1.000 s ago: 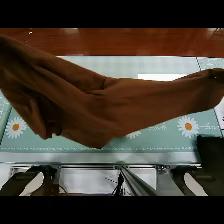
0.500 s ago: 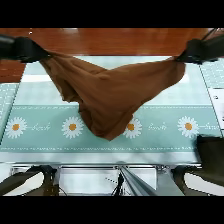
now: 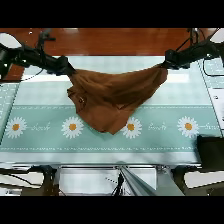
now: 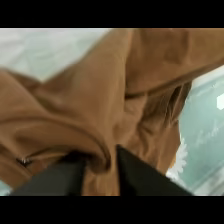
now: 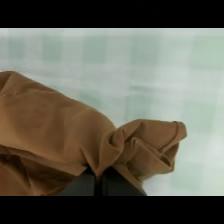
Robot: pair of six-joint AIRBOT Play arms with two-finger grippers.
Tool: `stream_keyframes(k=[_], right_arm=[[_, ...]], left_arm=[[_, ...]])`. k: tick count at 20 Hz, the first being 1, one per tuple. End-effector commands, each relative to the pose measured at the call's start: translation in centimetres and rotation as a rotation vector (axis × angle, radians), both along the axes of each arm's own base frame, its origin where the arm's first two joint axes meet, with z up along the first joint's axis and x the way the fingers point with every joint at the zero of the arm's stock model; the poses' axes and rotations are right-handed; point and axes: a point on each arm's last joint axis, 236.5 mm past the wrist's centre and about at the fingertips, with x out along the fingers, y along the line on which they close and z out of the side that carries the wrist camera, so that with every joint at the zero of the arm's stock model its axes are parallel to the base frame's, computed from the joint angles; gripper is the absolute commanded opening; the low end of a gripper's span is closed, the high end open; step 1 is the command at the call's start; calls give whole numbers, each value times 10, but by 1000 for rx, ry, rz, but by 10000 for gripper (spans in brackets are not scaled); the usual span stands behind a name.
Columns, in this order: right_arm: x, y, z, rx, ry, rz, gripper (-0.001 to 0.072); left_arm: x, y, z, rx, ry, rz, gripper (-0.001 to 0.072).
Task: Fold the shirts.
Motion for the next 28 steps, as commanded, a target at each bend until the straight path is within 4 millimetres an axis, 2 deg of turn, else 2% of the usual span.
stream_keyframes(k=[1, 3, 5, 6, 8, 9, 10, 11, 13, 15, 19, 23, 27, 28], right_arm=[[1, -1, -13, -14, 13, 28, 26], [-4, -3, -16, -37, 23, 60, 26], [-7, -7, -19, -57, 35, 65, 26], [-7, -7, -19, -58, 35, 65, 26], [-7, -8, -20, -64, 34, 64, 26], [-7, -9, -20, -68, 33, 66, 26], [-7, -8, -20, -68, 31, 71, 26], [-7, -8, -20, -69, 31, 73, 27], [-8, -8, -20, -69, 33, 75, 27], [-9, -8, -21, -68, 39, 78, 26], [-13, -7, -22, -75, 45, 106, 26], [-13, -8, -22, -87, 37, 126, 26], [-9, -9, -21, -94, 14, 124, 26], [-8, -10, -21, -95, 10, 122, 26]], left_arm=[[-40, 19, -16, -37, 250, -21, 325], [-64, 39, 3, -46, 296, -23, 325], [-83, 44, 13, -27, 265, 16, 324], [-97, 41, 9, -20, 255, 41, 325], [-136, 24, -15, -21, 282, 64, 327], [-163, 9, -34, -33, 326, 59, 367], [-188, -6, -51, -59, 381, 63, 582], [-210, -22, -69, -87, 438, 82, 720], [-233, -49, -101, -127, 488, 123, 720], [-237, -72, -117, -172, 503, 177, 720], [-218, -106, -127, -203, 448, 242, 720], [-199, -111, -146, -195, 431, 337, 720], [-204, -115, -164, -190, 509, 364, 711], [-204, -117, -169, -195, 530, 378, 552]])
